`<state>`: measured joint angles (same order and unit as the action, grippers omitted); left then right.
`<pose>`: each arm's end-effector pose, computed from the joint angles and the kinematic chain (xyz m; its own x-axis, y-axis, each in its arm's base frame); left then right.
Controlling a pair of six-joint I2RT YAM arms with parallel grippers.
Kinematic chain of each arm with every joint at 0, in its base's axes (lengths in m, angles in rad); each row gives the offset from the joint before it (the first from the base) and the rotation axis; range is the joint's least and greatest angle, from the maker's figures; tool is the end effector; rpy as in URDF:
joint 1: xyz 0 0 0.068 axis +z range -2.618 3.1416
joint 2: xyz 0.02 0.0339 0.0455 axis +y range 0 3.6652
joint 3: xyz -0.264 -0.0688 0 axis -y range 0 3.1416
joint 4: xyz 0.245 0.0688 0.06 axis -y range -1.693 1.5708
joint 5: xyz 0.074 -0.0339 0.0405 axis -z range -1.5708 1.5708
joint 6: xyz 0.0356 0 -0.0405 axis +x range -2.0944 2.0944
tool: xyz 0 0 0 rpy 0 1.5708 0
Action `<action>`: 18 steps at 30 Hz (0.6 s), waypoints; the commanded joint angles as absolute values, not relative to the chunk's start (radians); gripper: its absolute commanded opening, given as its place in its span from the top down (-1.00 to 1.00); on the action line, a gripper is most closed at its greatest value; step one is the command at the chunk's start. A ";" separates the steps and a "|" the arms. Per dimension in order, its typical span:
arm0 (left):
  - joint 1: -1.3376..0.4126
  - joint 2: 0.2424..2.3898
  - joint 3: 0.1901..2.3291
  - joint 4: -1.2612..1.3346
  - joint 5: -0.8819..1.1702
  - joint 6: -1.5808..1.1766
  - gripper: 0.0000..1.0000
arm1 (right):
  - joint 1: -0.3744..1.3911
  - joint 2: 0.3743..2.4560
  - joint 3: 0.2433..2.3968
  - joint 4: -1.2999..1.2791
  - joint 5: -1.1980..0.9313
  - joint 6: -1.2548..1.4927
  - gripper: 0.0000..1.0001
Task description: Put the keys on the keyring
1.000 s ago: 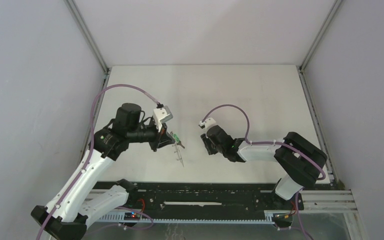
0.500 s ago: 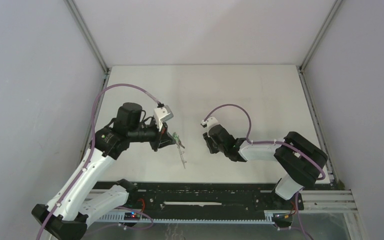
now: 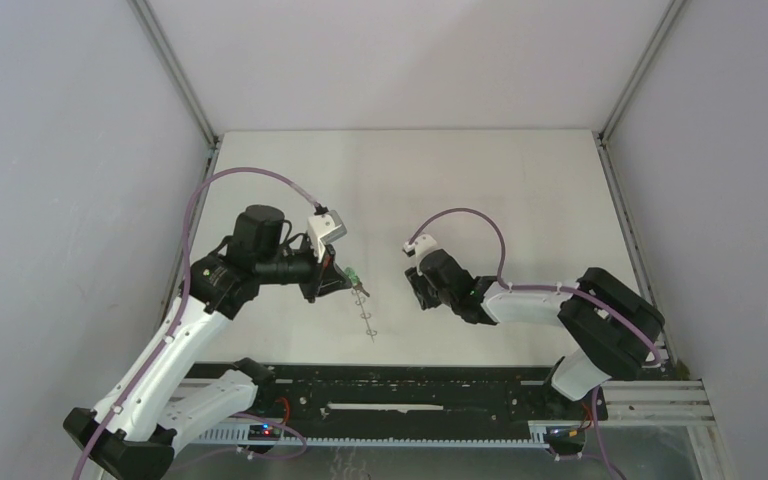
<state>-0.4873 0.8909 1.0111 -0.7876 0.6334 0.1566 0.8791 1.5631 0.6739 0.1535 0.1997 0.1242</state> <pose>0.1410 -0.0986 0.3442 -0.4173 0.3634 -0.8330 0.8638 0.4433 -0.2394 0.1966 0.2263 0.1520 -0.5067 -0.4214 -0.7521 -0.6029 0.7968 -0.0403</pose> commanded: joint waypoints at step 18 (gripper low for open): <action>-0.480 0.885 1.071 -0.749 0.657 0.124 0.99 | 0.867 1.572 0.663 0.176 0.182 0.093 0.38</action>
<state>-0.4873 0.8913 1.0111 -0.7876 0.6331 0.1497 0.8761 1.5665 0.6655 0.1490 0.1768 0.1097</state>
